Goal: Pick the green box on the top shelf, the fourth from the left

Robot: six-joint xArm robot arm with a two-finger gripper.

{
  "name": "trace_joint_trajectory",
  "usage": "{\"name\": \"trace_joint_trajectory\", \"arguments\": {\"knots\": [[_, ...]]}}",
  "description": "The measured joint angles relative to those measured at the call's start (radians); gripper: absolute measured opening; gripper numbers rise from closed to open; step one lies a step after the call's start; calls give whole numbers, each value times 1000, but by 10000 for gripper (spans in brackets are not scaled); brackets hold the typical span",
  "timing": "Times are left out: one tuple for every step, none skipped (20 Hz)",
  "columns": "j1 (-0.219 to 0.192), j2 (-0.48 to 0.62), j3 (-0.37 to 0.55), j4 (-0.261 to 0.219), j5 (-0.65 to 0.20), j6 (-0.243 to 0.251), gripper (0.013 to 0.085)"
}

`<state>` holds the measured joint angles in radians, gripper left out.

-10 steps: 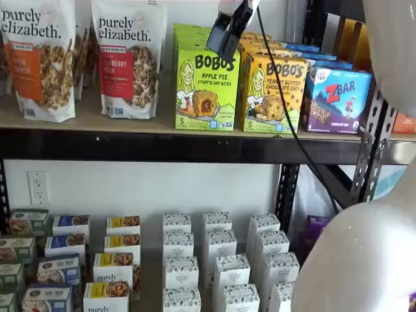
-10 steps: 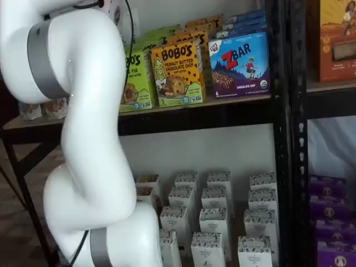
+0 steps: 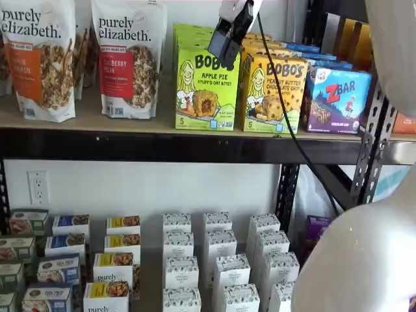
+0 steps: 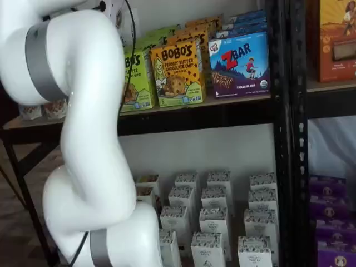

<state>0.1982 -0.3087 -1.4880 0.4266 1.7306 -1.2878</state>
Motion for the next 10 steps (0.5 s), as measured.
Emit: {"name": "trace_joint_trajectory", "arguments": {"knots": [[-3, -9, 12, 10, -18, -3, 850], [-4, -18, 23, 15, -35, -4, 850], [-3, -26, 33, 16, -54, -4, 850], [-2, -31, 40, 15, -67, -4, 850], [-1, -34, 44, 13, -77, -4, 850], [-1, -38, 50, 12, -91, -5, 850], [-1, -40, 54, 12, -102, -6, 850], [-1, -41, 58, 13, -114, -7, 850], [-3, -42, 61, 16, -127, -9, 850], [-4, -42, 62, 18, -140, -11, 850]]}}
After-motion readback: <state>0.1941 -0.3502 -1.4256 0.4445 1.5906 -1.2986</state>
